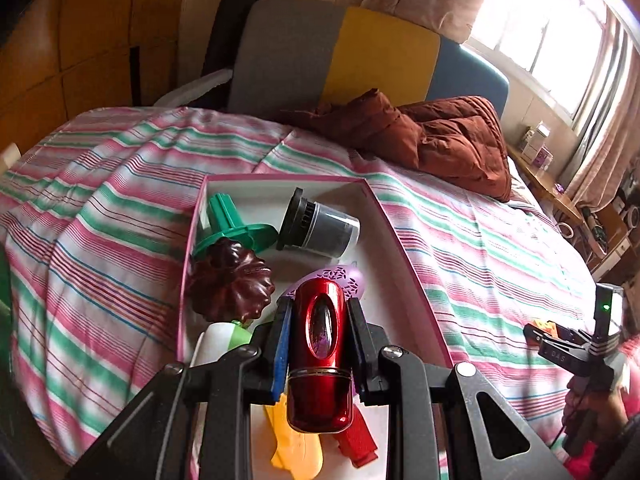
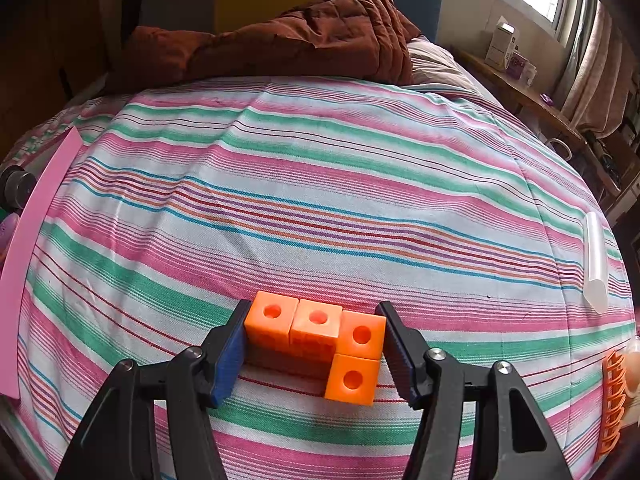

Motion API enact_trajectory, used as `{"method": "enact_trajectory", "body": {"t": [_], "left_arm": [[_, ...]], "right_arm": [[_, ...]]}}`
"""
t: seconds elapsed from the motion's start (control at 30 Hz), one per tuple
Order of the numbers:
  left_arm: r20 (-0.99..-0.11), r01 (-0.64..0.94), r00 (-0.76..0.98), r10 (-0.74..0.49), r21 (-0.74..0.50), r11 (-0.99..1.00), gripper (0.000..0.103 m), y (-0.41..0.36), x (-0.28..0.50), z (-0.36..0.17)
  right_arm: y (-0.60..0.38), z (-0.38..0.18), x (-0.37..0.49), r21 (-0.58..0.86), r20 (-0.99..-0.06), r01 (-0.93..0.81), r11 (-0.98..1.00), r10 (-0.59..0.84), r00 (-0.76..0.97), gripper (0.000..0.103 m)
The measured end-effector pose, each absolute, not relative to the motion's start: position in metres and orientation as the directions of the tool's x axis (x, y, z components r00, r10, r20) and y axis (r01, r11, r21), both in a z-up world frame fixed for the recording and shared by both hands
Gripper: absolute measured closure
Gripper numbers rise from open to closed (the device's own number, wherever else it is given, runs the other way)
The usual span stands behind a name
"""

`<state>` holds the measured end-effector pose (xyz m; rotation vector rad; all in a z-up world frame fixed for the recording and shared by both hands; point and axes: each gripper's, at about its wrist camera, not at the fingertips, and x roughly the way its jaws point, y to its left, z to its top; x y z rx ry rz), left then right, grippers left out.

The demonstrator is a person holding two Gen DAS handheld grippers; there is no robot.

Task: Organize rigid objects
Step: 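Carry the red cylinder into the tray and open the left gripper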

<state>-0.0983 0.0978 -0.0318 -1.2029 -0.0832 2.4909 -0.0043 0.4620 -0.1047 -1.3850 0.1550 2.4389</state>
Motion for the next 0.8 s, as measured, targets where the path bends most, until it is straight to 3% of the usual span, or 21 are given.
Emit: {"method": "enact_trajectory", "body": {"t": [0.2, 0.8], "left_arm": [[-0.781, -0.287, -0.535, 0.322, -0.191, -0.939, 0.077, 0.104, -0.108, -0.052], [-0.727, -0.294, -0.622, 0.292, -0.129, -0.947, 0.074, 0.085, -0.076, -0.033]], "right_arm": [[0.463, -0.105, -0.004, -0.069, -0.852, -0.334, -0.94, 0.229, -0.47, 0.041], [0.463, -0.102, -0.004, -0.079, -0.851, -0.329, -0.941, 0.236, -0.47, 0.041]]}}
